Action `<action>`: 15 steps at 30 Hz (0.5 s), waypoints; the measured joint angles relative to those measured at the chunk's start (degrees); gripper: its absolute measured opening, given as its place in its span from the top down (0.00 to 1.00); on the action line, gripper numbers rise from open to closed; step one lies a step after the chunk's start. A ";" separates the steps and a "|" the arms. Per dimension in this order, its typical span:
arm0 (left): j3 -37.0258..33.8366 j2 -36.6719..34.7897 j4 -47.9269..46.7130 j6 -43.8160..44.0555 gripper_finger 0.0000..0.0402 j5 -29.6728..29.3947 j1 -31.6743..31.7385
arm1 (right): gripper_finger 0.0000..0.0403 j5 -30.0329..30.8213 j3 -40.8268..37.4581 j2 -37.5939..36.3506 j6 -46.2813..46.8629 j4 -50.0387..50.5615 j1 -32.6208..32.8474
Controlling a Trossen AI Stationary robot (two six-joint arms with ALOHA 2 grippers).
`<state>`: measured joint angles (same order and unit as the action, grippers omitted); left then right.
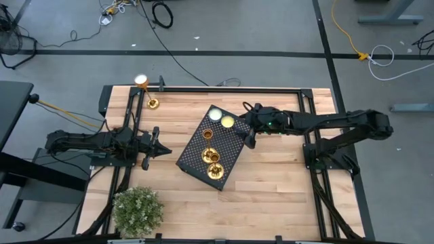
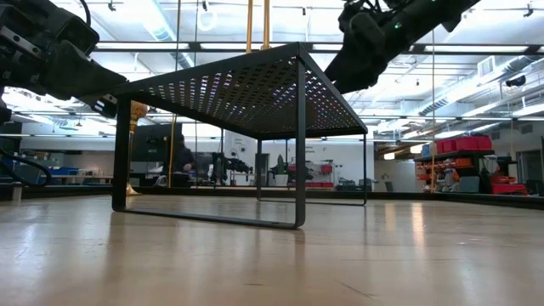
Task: Stock candles on shelf
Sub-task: Adjust the scented candles on the shelf
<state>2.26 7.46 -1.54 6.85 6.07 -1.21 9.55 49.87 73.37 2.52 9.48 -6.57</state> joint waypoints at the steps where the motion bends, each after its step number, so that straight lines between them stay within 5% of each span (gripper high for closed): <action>1: 0.01 0.01 0.00 0.00 0.97 0.01 0.00 | 0.05 0.01 0.00 0.47 0.01 -0.54 0.00; 15: 0.01 0.00 0.00 0.00 0.96 0.02 0.00 | 0.05 0.12 14.75 2.46 2.45 8.57 -0.97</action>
<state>2.27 7.46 -1.54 6.85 6.09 -1.21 9.67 64.62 75.83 4.97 18.05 -7.54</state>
